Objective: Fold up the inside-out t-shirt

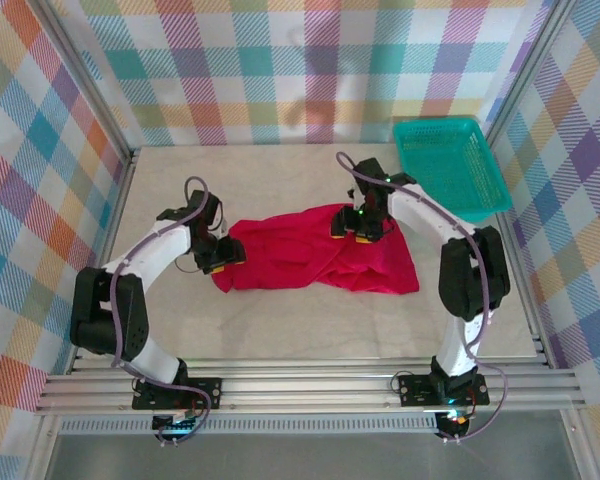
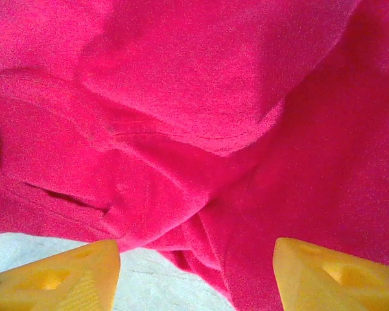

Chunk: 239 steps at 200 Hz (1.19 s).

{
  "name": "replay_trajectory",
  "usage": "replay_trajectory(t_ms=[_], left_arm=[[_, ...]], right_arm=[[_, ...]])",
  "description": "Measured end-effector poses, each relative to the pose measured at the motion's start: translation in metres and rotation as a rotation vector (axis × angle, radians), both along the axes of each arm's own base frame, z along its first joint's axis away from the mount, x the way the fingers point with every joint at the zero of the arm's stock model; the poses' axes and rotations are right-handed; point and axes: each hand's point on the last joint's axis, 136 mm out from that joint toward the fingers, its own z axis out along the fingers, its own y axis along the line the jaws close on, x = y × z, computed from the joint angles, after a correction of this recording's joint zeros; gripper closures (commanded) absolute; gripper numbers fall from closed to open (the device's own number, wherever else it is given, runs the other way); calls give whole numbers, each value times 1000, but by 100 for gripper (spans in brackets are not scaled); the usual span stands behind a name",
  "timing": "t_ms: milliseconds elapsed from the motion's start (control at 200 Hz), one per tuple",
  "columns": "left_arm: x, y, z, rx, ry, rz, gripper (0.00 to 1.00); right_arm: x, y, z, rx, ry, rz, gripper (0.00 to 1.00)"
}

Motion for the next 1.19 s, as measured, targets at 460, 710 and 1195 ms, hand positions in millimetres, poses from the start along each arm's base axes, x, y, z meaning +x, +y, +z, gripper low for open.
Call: replay_trajectory(t_ms=[460,710,1195], left_arm=[[38,-8,-43,-2,25,44,92],[70,-1,2,60,-76,30,100],[129,44,253,145,-614,102,100]], right_arm=[[37,25,-64,11,85,-61,95],[47,26,-17,8,33,-45,100],[81,10,308,260,-656,-42,100]])
